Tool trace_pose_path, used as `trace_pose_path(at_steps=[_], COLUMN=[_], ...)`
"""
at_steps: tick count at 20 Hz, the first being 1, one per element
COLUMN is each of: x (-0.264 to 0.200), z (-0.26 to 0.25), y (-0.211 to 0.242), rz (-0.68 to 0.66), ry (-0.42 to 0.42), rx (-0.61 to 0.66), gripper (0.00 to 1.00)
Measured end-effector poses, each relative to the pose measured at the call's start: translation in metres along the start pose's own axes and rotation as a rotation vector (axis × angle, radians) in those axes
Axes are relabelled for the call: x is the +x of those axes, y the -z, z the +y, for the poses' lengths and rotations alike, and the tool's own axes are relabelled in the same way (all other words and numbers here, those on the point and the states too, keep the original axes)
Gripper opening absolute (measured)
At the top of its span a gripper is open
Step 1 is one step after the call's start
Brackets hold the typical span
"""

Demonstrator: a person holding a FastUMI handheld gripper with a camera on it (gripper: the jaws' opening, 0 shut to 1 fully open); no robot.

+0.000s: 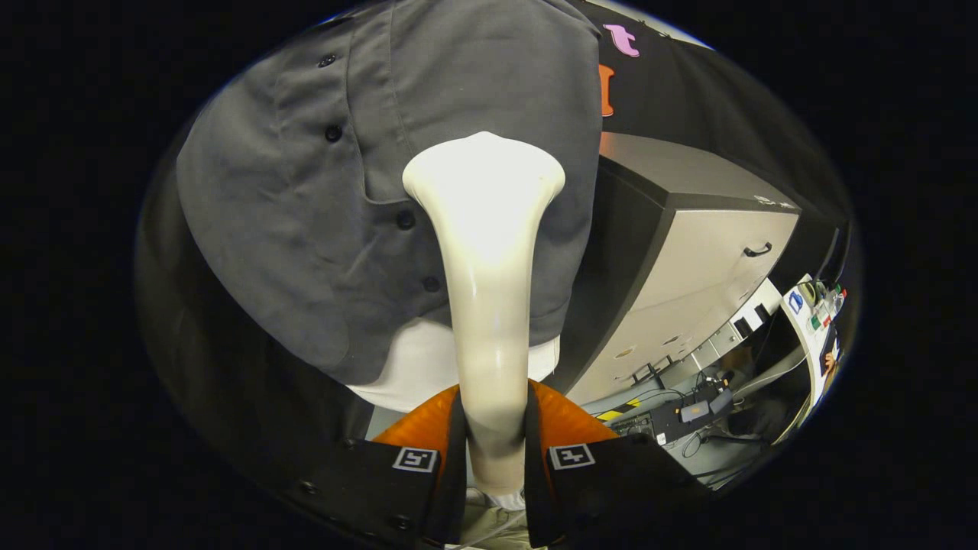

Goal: Iron the clothes twice with a garment steamer, once on the left side and once on the right side.

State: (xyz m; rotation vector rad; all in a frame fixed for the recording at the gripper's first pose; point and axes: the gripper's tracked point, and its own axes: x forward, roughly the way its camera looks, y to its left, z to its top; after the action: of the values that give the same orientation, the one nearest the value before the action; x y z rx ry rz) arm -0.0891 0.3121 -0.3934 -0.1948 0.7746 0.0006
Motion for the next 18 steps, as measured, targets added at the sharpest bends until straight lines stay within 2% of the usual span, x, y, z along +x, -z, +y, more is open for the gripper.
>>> trace_pose_path(at_steps=[8, 18], x=[-0.032, -0.111], z=[-0.008, 0.008], y=[-0.006, -0.076], rz=[-0.039, -0.221], ry=[0.021, 0.013], rx=[0.029, 0.022], gripper=[0.39, 0.39])
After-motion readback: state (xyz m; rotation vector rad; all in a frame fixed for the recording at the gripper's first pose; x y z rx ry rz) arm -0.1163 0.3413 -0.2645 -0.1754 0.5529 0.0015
